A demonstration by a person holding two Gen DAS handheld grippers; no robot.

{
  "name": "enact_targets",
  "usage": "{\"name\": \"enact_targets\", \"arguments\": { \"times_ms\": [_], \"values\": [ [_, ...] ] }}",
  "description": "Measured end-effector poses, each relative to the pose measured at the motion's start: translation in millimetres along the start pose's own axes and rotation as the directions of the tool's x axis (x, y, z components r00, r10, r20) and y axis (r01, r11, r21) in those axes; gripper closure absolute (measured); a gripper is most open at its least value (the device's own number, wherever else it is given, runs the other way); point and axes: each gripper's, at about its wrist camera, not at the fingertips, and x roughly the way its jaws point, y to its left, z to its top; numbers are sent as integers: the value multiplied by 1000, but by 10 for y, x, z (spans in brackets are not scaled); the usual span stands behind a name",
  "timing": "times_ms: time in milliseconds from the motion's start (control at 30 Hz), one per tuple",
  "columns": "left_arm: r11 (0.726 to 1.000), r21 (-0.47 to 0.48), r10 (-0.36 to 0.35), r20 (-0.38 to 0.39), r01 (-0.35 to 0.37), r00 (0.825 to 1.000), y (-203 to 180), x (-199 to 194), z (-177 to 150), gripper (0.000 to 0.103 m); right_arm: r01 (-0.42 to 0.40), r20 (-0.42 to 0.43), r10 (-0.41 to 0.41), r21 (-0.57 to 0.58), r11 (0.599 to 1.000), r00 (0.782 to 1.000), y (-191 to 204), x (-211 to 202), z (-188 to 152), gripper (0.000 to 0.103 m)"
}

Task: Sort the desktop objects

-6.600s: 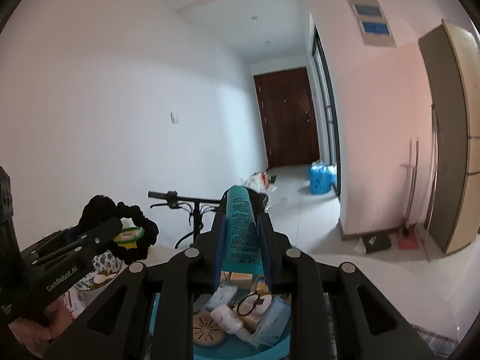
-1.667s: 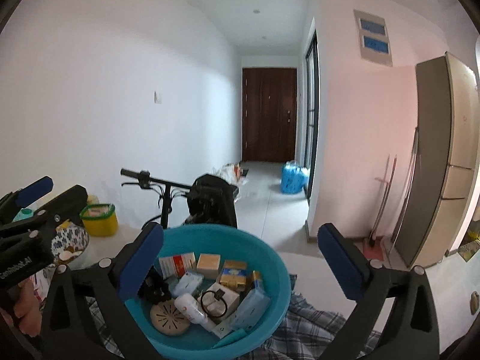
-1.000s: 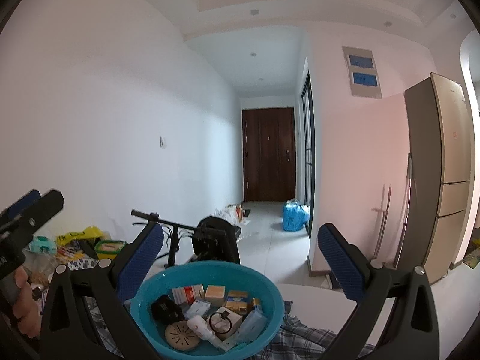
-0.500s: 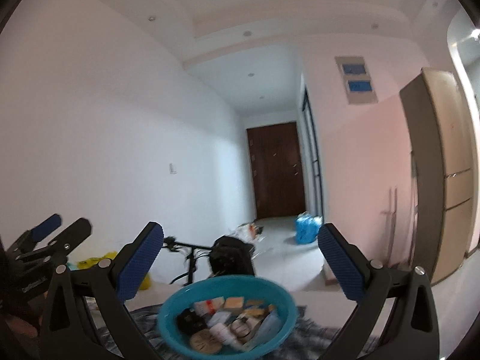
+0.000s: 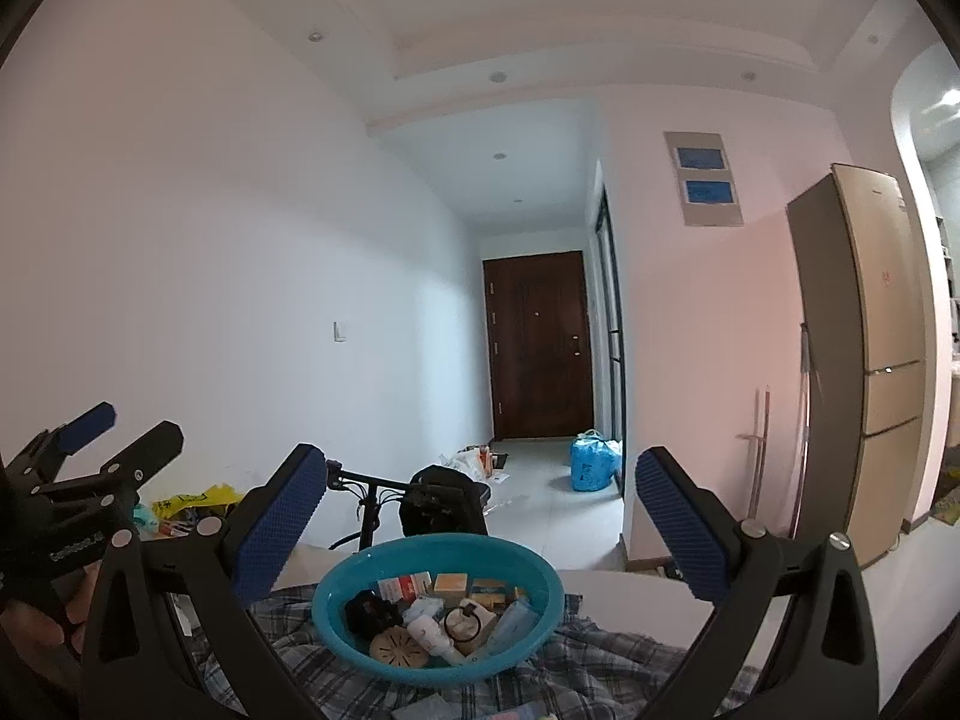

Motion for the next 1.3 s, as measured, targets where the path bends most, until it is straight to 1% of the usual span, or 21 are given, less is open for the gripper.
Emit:
{"name": "enact_targets", "arguments": {
  "times_ms": [167,367,533,600,733,800,900,967,1067,1167,1200,1300],
  "values": [
    [998,-34,-49,-44,48,998,11,-77,-163,0,-5,-66,5,7,1000,998,-61,30,-226,0],
    [997,-28,-80,-67,78,995,-70,-152,-355,0,1,-73,5,73,997,997,-172,-45,-367,0],
    [993,-30,-113,-96,111,989,-158,-152,-574,0,38,-72,-34,49,998,997,-105,-103,-530,0],
    [994,-7,-113,-128,113,985,-214,-108,-677,0,53,-80,-50,37,998,996,-76,-96,-615,0],
    [997,47,-55,-181,65,982,-296,8,-890,0,56,-114,-50,49,997,992,-71,-33,-761,0],
    [998,39,-46,-197,54,979,-271,28,-1021,0,54,-140,-45,60,997,989,-90,16,-853,0],
    [998,4,-53,-239,56,970,-219,73,-1219,0,71,-195,-58,65,995,979,-92,115,-1050,0],
    [999,-8,-54,-275,54,960,-196,122,-1344,0,74,-234,-59,53,996,970,-86,185,-1181,0],
    [998,-13,-56,-317,55,947,-184,190,-1530,0,81,-262,-67,43,996,963,-71,234,-1308,0],
    [1000,3,-8,-353,10,936,-188,261,-1756,0,94,-273,-81,36,995,959,-55,271,-1398,0],
    [1000,-3,-7,-363,6,932,-182,284,-1797,0,100,-274,-86,36,994,958,-53,284,-1432,0],
    [997,-77,-48,-402,19,914,-107,350,-1959,0,90,-287,-76,36,995,955,-23,319,-1520,0]
  ]
}}
